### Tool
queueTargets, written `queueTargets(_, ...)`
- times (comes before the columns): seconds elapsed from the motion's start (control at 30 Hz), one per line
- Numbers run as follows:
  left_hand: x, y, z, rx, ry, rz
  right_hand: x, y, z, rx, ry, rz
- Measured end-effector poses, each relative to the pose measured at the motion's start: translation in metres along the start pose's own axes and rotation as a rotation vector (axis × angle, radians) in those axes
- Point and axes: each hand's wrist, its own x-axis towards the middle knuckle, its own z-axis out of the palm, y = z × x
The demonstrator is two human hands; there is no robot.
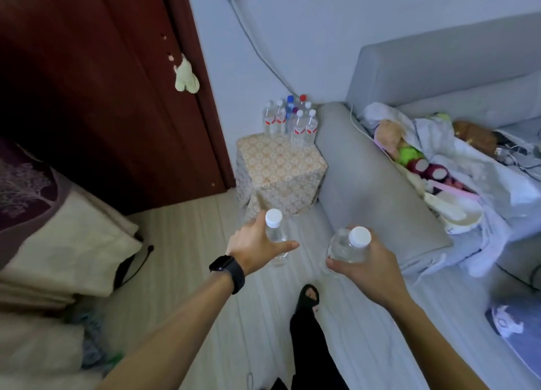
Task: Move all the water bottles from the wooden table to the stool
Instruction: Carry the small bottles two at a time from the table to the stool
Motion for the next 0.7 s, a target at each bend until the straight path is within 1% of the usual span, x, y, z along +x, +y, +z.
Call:
queueTargets(0.13, 0.093, 0.013, 0.008, -0.096, -0.022, -0.06, 0.103, -0.011, 0.002, -0.007, -0.059, -0.027)
queueTargets(0.3, 0.194, 0.029, 0.004, -0.193, -0.019, -0.194, 0.224, -0.031, -0.001, -0.039, -0.16, -0.008)
queueTargets(0.37, 0.231, 0.031, 0.001, -0.204, 0.0, -0.233, 0.269, -0.04, -0.002, -0.071, -0.213, -0.033)
queueTargets(0.47, 0.279, 0.032, -0.004, -0.214, -0.033, -0.294, 0.329, -0.055, 0.001, -0.144, -0.271, -0.068)
queueTargets(0.6, 0.355, 0.023, -0.004, -0.245, -0.059, -0.307, 0.412, -0.07, 0.02, -0.228, -0.32, -0.119)
queueTargets(0.7, 0.412, 0.015, 0.003, -0.271, -0.084, -0.299, 0.475, -0.07, 0.042, -0.281, -0.365, -0.115)
